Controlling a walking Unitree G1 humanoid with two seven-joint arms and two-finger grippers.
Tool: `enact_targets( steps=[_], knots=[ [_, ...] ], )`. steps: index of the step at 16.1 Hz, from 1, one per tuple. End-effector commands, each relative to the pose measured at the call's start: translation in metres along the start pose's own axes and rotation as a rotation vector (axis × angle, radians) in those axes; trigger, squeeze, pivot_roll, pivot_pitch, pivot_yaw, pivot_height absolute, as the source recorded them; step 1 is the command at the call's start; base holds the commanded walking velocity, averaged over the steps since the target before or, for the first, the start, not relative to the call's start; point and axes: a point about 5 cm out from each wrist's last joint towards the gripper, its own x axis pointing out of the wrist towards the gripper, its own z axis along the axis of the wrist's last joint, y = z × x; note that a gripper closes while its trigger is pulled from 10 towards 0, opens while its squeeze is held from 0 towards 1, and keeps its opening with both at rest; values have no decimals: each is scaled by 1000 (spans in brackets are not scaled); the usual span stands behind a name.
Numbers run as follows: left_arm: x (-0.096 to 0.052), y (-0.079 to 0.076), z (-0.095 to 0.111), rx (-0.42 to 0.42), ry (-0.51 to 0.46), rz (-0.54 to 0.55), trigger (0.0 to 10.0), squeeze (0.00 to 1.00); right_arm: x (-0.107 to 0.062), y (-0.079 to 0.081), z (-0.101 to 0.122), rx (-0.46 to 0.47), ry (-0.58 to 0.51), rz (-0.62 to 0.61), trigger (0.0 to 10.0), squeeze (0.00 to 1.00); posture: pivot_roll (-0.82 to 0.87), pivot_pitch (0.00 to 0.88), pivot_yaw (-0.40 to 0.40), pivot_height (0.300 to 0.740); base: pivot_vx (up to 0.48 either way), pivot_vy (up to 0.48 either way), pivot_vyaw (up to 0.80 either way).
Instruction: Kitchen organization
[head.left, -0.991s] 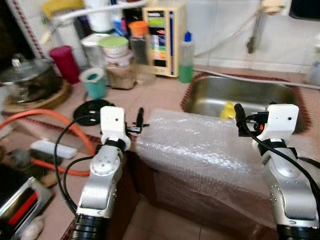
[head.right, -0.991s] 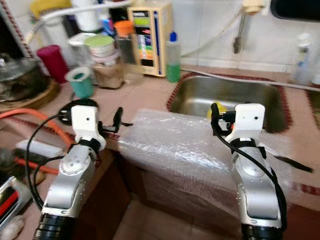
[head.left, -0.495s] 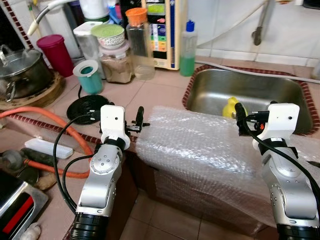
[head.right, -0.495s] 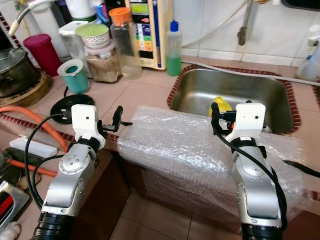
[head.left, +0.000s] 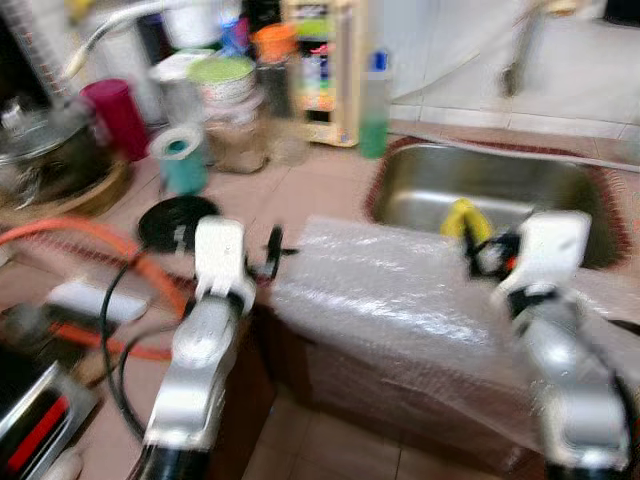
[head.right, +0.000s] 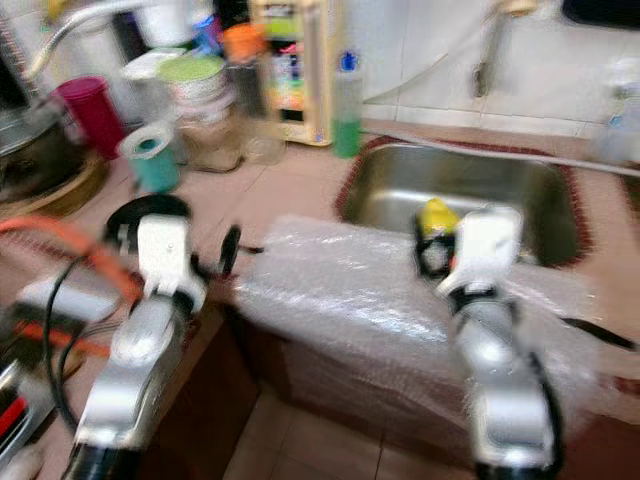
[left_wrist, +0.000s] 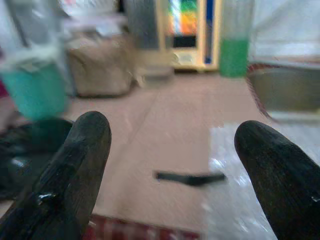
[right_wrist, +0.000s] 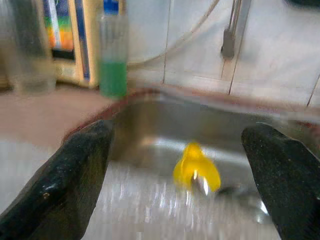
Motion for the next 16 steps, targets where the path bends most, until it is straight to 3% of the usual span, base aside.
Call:
enact_targets(
  steps=[1,16],
  knots=[
    [1,-2,6,5,-25,-26,10000,0,2,2,7,-6,-26,12,10000,0,-23,0,75,740,0,0,-538],
    [0,-7,-2,-29,-4,-78,10000,0,2,4,4,-7,-21,11,10000,0,-26,0,76,740,0,0,0]
  ],
)
